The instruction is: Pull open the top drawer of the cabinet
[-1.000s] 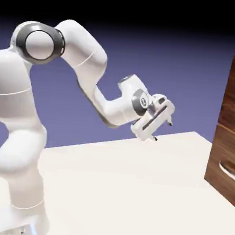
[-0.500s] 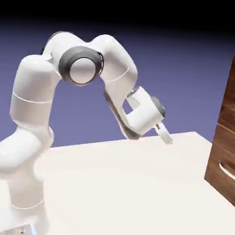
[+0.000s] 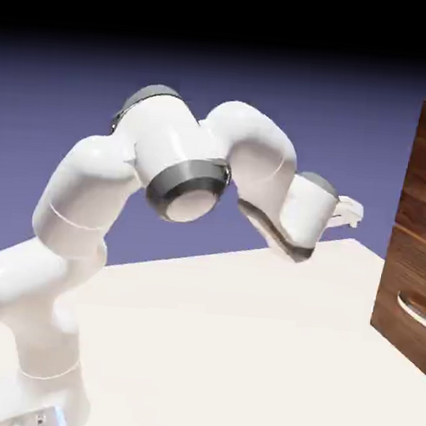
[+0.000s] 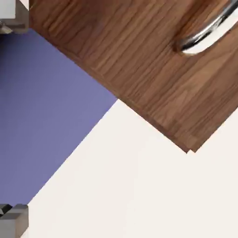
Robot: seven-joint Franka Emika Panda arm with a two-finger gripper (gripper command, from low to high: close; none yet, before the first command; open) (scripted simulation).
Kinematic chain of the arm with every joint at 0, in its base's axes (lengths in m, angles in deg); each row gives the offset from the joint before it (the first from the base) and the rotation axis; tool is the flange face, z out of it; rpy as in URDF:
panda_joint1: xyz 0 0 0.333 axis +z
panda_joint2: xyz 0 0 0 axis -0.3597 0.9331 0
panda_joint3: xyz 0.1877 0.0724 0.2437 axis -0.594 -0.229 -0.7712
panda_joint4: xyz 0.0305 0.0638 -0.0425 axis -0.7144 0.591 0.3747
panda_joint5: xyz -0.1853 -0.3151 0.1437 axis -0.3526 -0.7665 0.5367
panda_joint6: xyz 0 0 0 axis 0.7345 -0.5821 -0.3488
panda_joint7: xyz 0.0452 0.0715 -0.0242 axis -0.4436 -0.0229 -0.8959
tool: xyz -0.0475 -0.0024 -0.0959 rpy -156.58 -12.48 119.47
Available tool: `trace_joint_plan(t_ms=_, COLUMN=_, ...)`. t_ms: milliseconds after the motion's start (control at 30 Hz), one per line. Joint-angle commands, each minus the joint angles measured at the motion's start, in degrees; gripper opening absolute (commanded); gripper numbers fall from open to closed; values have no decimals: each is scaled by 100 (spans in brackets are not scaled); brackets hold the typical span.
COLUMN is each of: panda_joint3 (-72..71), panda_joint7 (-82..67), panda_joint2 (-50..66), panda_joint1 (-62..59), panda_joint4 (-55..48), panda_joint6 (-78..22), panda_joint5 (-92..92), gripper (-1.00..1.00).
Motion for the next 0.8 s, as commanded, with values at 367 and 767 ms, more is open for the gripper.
trace_joint_plan(t_ms=367, panda_joint3=-1555, panda_joint7=-2887, panda_joint2=1641, panda_joint1=-1336, panda_joint4=-1201, panda_joint6=-244, panda_joint5=-2990, gripper=0)
trace_joint_plan(t_ms=767, panda_joint3=-1260, panda_joint7=-3799, panda_joint2=2196, panda_joint1=-445, panda_joint4=-2842, panda_joint6=134, panda_joint5=-3276, gripper=-100)
